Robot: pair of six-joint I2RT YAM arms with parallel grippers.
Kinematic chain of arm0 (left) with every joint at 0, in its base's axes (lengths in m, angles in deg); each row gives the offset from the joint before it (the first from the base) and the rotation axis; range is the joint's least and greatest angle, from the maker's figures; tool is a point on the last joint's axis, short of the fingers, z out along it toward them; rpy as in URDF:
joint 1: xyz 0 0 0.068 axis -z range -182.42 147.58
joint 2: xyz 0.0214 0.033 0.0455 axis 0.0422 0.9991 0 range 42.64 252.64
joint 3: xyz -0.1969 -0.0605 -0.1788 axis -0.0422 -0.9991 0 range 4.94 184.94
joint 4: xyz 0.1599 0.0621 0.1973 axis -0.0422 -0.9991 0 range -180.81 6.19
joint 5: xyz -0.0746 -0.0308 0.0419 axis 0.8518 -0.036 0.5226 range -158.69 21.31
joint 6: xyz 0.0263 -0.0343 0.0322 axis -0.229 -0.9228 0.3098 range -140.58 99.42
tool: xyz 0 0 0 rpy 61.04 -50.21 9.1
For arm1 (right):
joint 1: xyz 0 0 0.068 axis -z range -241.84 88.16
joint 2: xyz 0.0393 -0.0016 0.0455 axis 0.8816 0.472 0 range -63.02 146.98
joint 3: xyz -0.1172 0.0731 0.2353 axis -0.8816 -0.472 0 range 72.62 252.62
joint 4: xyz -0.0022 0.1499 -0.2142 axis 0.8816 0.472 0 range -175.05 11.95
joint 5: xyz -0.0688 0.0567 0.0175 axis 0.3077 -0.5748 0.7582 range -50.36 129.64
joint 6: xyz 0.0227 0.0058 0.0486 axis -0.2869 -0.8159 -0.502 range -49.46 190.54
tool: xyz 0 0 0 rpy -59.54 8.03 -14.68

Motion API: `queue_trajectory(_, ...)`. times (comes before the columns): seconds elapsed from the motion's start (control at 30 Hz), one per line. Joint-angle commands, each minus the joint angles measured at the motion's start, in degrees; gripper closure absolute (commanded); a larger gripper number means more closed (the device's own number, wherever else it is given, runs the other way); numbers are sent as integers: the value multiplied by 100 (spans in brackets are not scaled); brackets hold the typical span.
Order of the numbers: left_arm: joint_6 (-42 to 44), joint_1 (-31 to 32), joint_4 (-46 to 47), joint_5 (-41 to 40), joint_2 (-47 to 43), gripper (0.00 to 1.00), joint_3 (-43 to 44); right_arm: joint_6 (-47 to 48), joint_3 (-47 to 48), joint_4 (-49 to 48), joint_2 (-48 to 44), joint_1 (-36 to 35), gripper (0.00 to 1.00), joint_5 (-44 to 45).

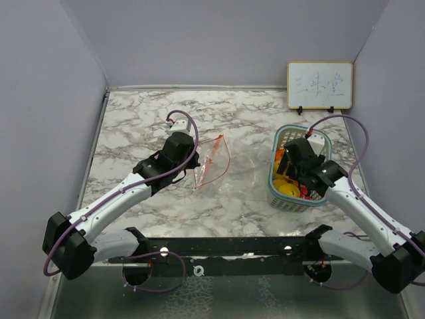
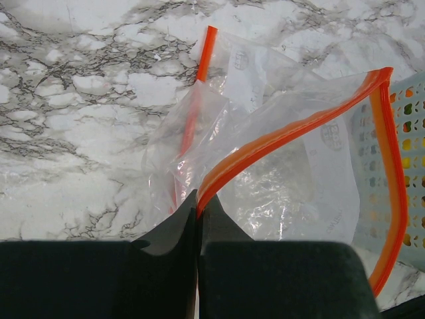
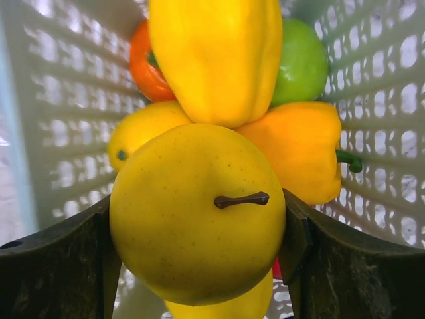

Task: Place the food in the zip-top bag and seal the zipper
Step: Pick up the fake fruit from the bin, then place the fake fruit in the zipper food storage bag.

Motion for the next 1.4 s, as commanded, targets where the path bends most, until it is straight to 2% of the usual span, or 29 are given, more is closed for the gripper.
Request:
queue_trajectory(0.0,51,24,106,-69,-126,100,12,338,692,2,-507,40,62,-273)
queue_trajectory(0.07,52,25,106,-80,-92,100,16,856,1018,-220,-672,40,67,-853)
queue_trajectory(0.17,50,32,85,-64,-12,100,62,1340,1495,-598,-652,40,69,-2134)
queue_trajectory(0.3,52,32,44,-21,98,100,169,1407,1531,-1629,-462,-4,73,-4252)
queue_trajectory(0.37,43,39,42,-18,120,100,192,1233,1365,-2393,-352,-274,74,-4763)
queue_trajectory(0.5,48,41,22,-10,184,100,270,1251,1482,-3373,191,-1599,73,-4204)
queue_trajectory(0.57,44,47,-6,13,215,100,338,1190,1674,-3700,682,-1967,73,-4196)
queue_trajectory(0.63,25,51,-14,61,218,100,387,1040,1778,-3912,1087,-2063,73,-4189)
queue_trajectory(0.73,-7,60,-29,140,142,100,423,887,1769,-3943,1412,-2078,72,-3571)
queue_trajectory(0.93,-42,69,-158,198,-190,100,395,587,1454,-3683,1425,-2078,70,-2329)
queue_trajectory(1.2,-328,69,102,796,-724,100,168,575,1611,-3172,1821,-2078,68,-1800)
queue_trajectory(1.27,-357,69,137,729,-844,100,83,526,1647,-2936,1823,-2078,61,-1606)
queue_trajectory(1.37,-417,63,217,624,-935,100,-61,529,1722,-2622,1788,-2078,38,-1463)
